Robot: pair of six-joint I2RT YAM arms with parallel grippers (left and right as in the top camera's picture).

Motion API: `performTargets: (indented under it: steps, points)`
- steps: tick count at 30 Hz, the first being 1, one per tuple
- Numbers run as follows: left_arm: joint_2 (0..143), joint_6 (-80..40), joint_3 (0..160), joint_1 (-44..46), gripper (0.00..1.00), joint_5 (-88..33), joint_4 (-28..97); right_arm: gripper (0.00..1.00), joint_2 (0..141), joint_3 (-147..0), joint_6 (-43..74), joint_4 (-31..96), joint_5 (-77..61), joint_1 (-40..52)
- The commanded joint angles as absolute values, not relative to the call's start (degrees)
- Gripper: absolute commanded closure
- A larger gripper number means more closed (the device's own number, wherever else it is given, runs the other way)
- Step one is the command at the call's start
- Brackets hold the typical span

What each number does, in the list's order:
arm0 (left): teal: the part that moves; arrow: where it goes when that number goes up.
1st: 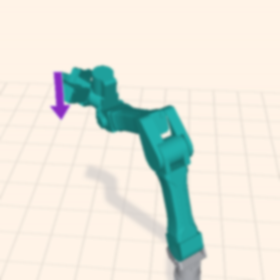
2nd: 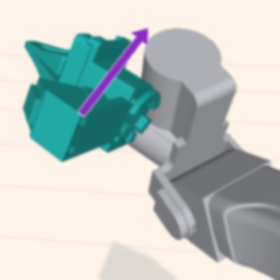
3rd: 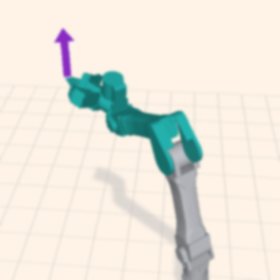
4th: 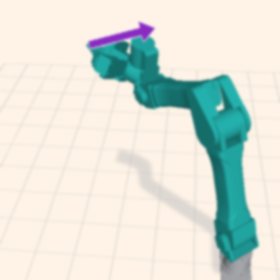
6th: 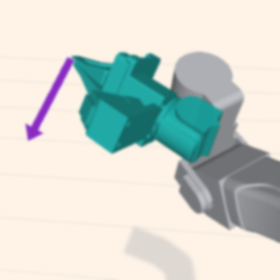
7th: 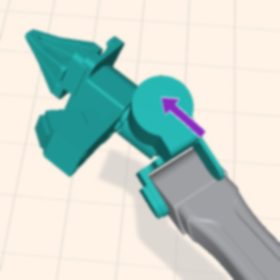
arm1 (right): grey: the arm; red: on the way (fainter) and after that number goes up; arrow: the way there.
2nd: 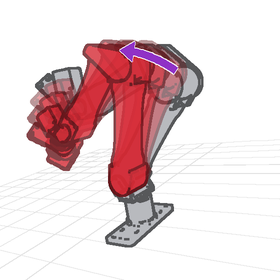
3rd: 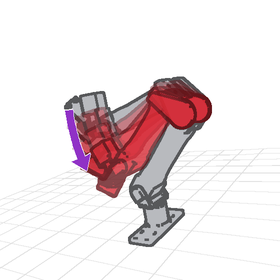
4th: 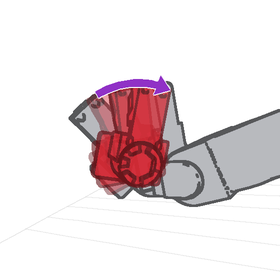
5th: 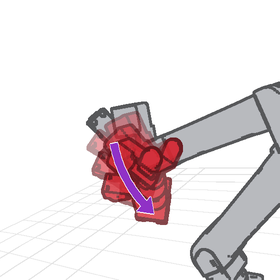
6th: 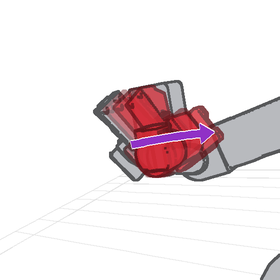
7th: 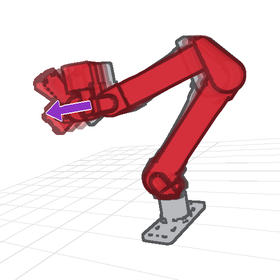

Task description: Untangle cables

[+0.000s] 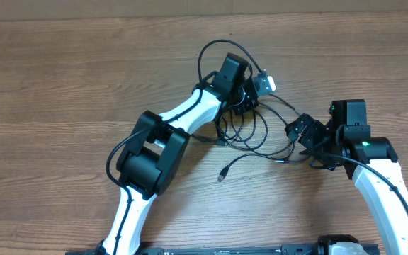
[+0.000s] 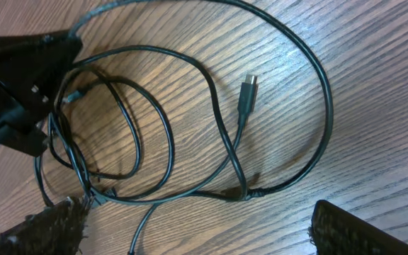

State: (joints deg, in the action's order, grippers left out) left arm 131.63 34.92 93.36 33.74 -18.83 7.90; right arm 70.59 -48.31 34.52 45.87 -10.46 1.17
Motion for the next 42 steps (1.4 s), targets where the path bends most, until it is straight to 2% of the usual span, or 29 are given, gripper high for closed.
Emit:
performTargets:
  steps: [1,6,14,22,27,28,31,36,38,39,40,42]
  points:
    - [129.58,29.58,93.95,33.87,0.96,-14.46,5.34,0.0,70.85,-48.82,34.96,45.47,-9.96,1.28]
    - [121.64,22.26,94.0,32.99,0.96,-11.6,5.48,0.0,70.85,-48.82,34.96,44.97,-11.9,1.28]
    - [106.34,8.6,94.0,31.05,0.96,-11.66,18.83,0.0,70.91,-48.82,34.96,40.36,-24.58,2.81]
    - [96.12,-13.54,93.97,28.21,0.96,-11.55,27.03,0.0,73.58,-48.82,37.58,31.66,-28.58,12.93]
    - [95.22,-24.49,93.97,27.97,0.96,-7.9,32.21,0.0,74.65,-48.82,31.38,23.05,-28.56,22.0]
    - [95.24,-26.96,93.97,27.97,0.96,-5.87,33.95,0.02,74.65,-48.82,29.95,21.67,-28.58,23.4]
    - [95.2,-32.53,93.97,27.99,0.96,-5.3,38.24,0.07,74.65,-48.82,27.07,18.68,-24.84,26.59]
    - [94.76,-33.91,94.0,27.97,0.96,-15.53,38.65,0.08,74.87,-48.82,27.09,18.26,-9.15,28.88]
    - [94.08,-35.05,94.02,27.9,0.96,-19.14,37.65,0.27,75.42,-48.82,27.11,18.48,-5.39,29.04]
    - [93.58,-35.68,94.04,27.77,0.96,-20.64,37.21,0.43,75.88,-48.82,27.11,18.72,-3.05,29.04]
    - [92.84,-36.01,94.04,27.55,0.96,-22.2,36.95,0.55,76.53,-48.82,27.16,19.27,0.16,29.04]
    - [91.2,-36.01,94.02,27.09,0.96,-22.7,37.41,0.62,77.49,-48.82,29.78,20.75,7.07,28.73]
